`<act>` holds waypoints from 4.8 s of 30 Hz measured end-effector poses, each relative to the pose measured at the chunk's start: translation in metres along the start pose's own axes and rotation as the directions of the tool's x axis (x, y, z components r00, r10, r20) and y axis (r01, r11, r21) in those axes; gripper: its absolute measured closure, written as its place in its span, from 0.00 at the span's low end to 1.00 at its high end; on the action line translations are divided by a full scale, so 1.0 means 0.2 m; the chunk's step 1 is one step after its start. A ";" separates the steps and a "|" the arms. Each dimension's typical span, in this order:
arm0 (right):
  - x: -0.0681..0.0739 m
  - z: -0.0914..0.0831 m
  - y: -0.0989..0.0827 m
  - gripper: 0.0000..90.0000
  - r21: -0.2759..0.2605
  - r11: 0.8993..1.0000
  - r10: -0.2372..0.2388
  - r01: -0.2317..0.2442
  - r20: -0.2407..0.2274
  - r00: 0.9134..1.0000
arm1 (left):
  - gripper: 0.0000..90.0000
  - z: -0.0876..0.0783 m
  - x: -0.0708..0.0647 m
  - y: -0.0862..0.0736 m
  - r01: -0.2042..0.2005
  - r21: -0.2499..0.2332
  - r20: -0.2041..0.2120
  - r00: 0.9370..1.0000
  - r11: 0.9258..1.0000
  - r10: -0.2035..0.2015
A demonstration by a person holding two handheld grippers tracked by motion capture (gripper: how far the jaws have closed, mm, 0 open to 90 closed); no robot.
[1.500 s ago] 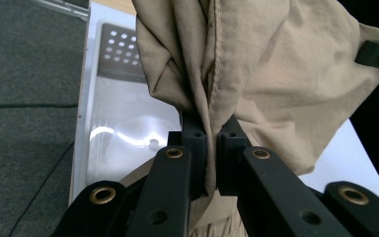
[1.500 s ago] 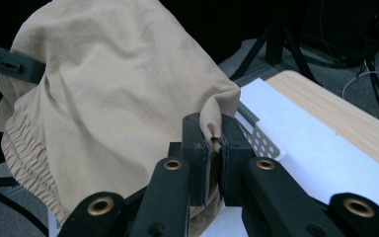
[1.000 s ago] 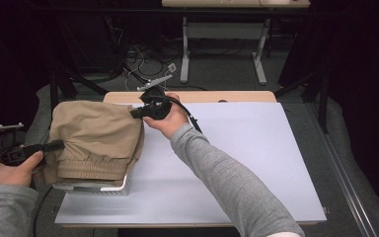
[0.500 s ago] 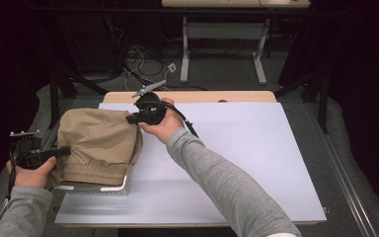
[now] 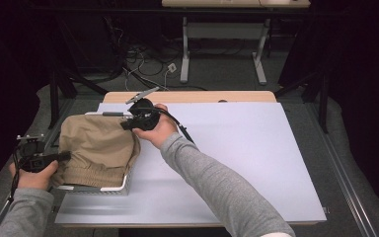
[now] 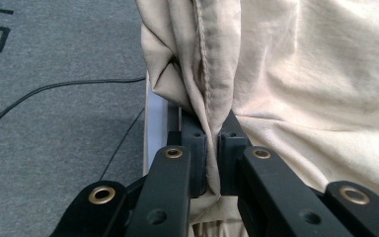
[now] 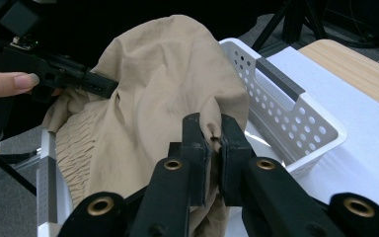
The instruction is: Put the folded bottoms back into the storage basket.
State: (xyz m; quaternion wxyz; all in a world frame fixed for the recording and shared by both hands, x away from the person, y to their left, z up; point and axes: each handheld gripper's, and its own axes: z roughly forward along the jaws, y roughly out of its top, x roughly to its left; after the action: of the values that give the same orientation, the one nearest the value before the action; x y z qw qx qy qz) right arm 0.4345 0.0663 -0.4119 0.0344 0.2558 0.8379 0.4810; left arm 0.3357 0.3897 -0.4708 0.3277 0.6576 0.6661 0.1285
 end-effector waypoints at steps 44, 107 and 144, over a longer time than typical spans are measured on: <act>-0.17 -0.05 -0.08 0.56 -0.076 0.994 0.077 -0.073 0.060 0.995 | 0.93 0.15 -0.10 0.06 -0.029 0.083 -0.128 0.991 0.996 0.039; -0.39 -0.65 -0.35 0.45 -0.145 0.986 0.100 -0.078 0.153 0.983 | 0.41 0.44 -0.90 0.18 -0.315 0.025 0.051 0.948 0.949 0.313; -0.45 -0.63 -0.41 0.46 -0.135 0.983 0.142 -0.122 0.157 0.977 | 0.92 0.63 -0.58 0.16 -0.090 0.102 0.127 0.989 0.991 0.077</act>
State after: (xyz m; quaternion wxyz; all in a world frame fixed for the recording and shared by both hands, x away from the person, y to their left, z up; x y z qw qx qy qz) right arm 0.4412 -0.1071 -0.4286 0.0877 0.3475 0.7817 0.5104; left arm 0.4288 0.2489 -0.5148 0.3266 0.7082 0.6225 0.0652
